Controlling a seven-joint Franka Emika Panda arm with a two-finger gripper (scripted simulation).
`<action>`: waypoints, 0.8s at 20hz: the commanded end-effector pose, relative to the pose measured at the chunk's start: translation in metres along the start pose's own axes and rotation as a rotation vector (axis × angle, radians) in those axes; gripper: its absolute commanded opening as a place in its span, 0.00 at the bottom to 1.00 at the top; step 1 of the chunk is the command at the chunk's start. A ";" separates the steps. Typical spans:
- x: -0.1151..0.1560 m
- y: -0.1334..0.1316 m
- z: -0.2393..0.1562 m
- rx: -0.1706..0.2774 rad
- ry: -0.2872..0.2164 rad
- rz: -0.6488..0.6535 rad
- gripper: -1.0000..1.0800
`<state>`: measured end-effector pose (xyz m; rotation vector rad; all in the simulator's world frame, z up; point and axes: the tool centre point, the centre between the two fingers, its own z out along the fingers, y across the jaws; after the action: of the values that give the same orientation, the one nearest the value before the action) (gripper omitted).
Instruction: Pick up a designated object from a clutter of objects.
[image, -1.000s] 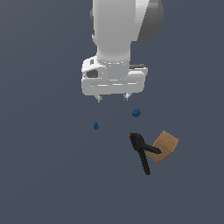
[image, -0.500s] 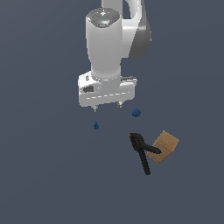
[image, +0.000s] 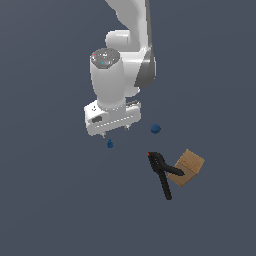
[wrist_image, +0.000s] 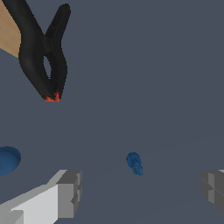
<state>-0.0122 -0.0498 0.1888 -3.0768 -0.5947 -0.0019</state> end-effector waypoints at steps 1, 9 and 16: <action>-0.008 0.006 0.018 0.000 0.001 -0.046 0.96; -0.037 0.020 0.065 -0.003 -0.001 -0.175 0.96; -0.054 0.026 0.089 -0.006 -0.003 -0.242 0.96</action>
<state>-0.0502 -0.0909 0.1040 -2.9941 -0.9436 0.0000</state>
